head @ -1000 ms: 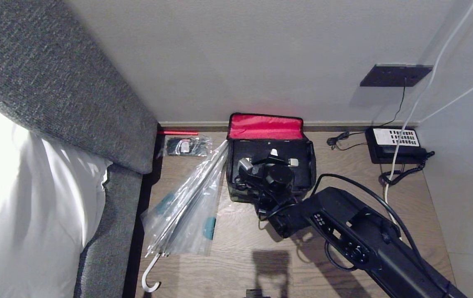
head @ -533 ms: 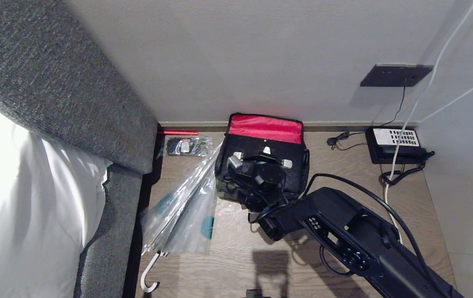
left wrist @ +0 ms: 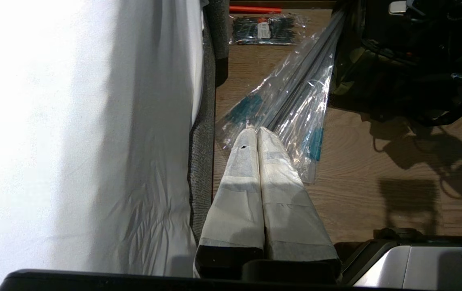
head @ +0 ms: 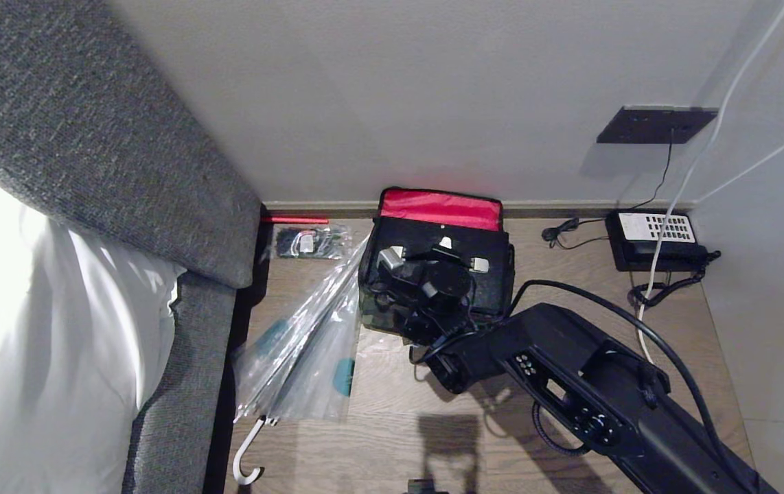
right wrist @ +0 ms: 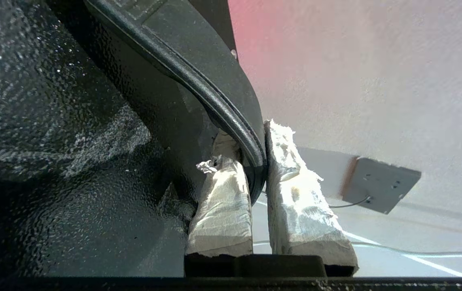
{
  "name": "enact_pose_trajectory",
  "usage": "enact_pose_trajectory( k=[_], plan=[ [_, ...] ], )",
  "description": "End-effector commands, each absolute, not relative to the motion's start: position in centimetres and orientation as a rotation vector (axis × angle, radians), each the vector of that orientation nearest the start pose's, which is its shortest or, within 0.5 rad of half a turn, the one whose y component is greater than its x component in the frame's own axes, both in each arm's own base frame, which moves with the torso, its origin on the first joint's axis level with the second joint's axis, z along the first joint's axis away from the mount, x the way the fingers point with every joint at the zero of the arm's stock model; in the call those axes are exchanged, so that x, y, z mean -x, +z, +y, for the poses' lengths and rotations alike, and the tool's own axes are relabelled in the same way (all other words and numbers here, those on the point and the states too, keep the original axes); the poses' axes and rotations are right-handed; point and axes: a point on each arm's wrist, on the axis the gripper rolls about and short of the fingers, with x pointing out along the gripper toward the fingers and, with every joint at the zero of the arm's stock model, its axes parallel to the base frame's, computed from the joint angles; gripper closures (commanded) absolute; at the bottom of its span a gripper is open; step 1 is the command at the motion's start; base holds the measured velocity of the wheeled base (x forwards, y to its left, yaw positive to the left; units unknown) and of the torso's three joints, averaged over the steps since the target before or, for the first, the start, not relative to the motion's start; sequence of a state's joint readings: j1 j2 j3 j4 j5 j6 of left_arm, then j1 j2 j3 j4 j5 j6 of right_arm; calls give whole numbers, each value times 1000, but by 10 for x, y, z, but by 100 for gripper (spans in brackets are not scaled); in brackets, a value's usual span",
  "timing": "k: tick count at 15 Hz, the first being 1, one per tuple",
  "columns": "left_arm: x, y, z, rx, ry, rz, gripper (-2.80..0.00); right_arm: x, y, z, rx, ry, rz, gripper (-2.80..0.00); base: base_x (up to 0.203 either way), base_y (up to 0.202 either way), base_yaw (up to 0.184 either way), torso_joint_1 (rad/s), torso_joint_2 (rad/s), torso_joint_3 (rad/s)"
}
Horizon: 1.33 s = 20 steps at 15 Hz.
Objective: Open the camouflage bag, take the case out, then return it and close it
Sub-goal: Grip the handle
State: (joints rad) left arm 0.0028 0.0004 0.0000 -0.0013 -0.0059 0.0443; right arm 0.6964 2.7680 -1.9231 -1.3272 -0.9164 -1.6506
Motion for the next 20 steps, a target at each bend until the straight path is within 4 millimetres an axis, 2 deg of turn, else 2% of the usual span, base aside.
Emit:
enact_pose_trajectory(
  k=[1, 3, 6, 8, 9, 11, 14, 20],
  plan=[
    [23, 75, 0, -44, -3, 0, 0, -417, 96, 326, 1261, -437, -85, 0, 0, 0, 0, 0, 0, 0],
    [23, 75, 0, -44, -3, 0, 0, -414, 112, 323, 1244, -449, -96, 0, 0, 0, 0, 0, 0, 0],
    [23, 75, 0, -44, -3, 0, 0, -412, 119, 321, 1240, -451, -96, 0, 0, 0, 0, 0, 0, 0],
    [23, 76, 0, -44, -3, -2, 0, -413, 115, 322, 1248, -447, -92, 0, 0, 0, 0, 0, 0, 0],
    [23, 75, 0, -44, -3, 0, 0, -415, 106, 324, 1262, -438, -83, 0, 0, 0, 0, 0, 0, 0],
    [23, 75, 0, -44, -3, 0, 0, -413, 119, 322, 1249, -451, -80, 0, 0, 0, 0, 0, 0, 0],
    [23, 75, 0, -44, -3, 0, 0, -420, 84, 327, 1295, -421, -47, 0, 0, 0, 0, 0, 0, 0],
    [23, 75, 0, -44, -3, 0, 0, -424, 75, 330, 1256, -398, -33, 0, 0, 0, 0, 0, 0, 0]
  ],
)
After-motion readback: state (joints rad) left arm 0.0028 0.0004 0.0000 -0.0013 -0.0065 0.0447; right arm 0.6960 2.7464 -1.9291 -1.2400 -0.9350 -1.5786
